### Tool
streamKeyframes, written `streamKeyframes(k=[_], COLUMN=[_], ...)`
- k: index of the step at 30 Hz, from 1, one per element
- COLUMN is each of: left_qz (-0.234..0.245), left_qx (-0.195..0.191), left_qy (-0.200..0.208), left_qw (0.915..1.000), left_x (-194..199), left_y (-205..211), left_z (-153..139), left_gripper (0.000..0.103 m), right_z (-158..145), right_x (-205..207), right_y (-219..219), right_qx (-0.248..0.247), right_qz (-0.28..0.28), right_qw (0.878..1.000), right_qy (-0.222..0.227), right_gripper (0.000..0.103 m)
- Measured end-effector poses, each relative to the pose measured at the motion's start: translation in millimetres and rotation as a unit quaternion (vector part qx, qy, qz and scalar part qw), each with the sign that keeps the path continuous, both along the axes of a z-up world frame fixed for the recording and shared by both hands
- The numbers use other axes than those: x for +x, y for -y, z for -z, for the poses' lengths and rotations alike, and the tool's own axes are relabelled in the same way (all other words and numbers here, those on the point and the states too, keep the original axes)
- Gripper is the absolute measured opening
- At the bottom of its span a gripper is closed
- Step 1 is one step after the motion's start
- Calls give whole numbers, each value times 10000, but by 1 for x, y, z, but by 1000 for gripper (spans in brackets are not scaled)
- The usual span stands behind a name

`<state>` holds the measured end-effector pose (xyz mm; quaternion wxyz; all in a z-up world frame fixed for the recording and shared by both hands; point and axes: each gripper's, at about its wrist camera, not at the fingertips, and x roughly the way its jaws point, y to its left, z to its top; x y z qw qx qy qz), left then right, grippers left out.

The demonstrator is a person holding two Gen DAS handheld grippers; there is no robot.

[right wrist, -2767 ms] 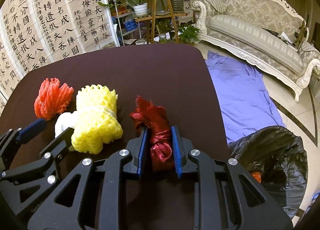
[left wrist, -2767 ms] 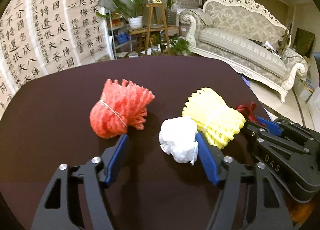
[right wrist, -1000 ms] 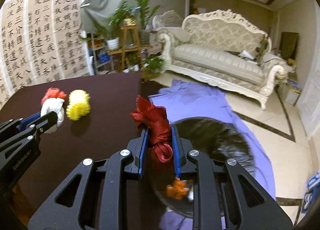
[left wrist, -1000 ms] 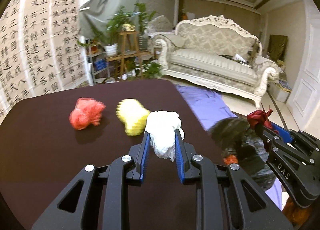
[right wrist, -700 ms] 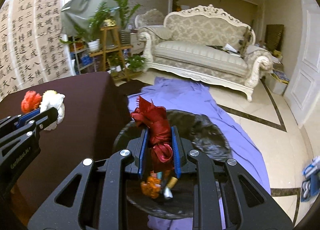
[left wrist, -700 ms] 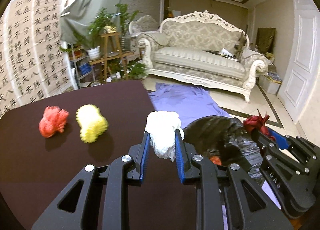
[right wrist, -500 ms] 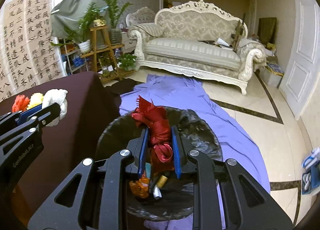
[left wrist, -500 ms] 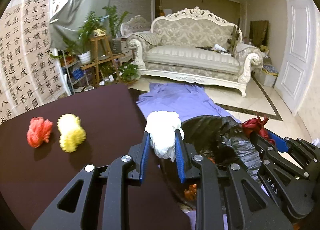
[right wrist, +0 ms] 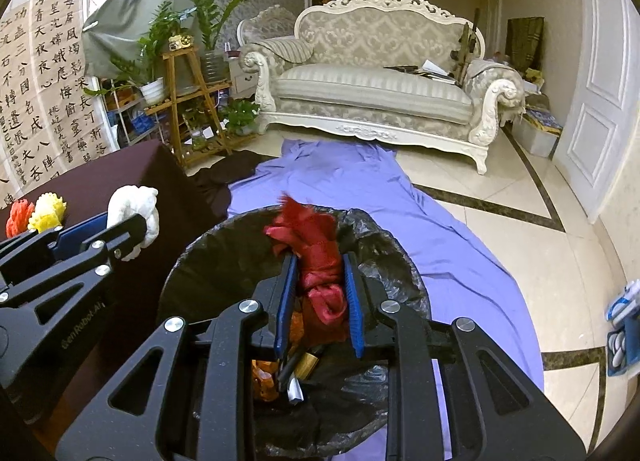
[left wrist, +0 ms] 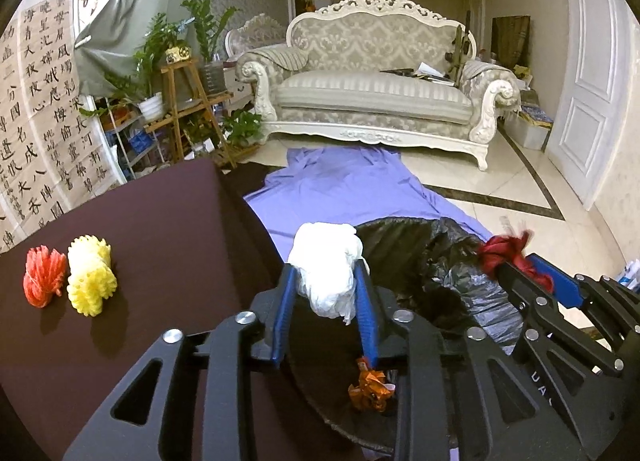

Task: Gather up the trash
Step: 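Carry the white bundle and red ribbon over the bin and open both tools, then move both open tools back over the mesh nets on the table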

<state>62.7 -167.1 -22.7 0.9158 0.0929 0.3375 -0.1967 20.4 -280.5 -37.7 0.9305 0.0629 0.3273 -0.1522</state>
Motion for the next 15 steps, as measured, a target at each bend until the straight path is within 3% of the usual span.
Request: streamKeyframes(k=[3, 7, 15], left_qz=[-40, -103, -377], left_qx=[10, 48, 70], left_qy=[-125, -189, -132], left_qw=[9999, 9998, 9992], left_x=[2, 3, 1], left_y=[-2, -8, -41], left_z=[4, 9, 2], left_gripper=[61, 65, 75], right_z=[2, 3, -2], right_x=[1, 2, 3], right_y=[2, 2, -12], right_qx=[-26, -94, -75], right_qz=[70, 112, 82], right_qw=[10000, 9999, 9999], right_qy=[16, -16, -11], right_gripper=[42, 44, 58])
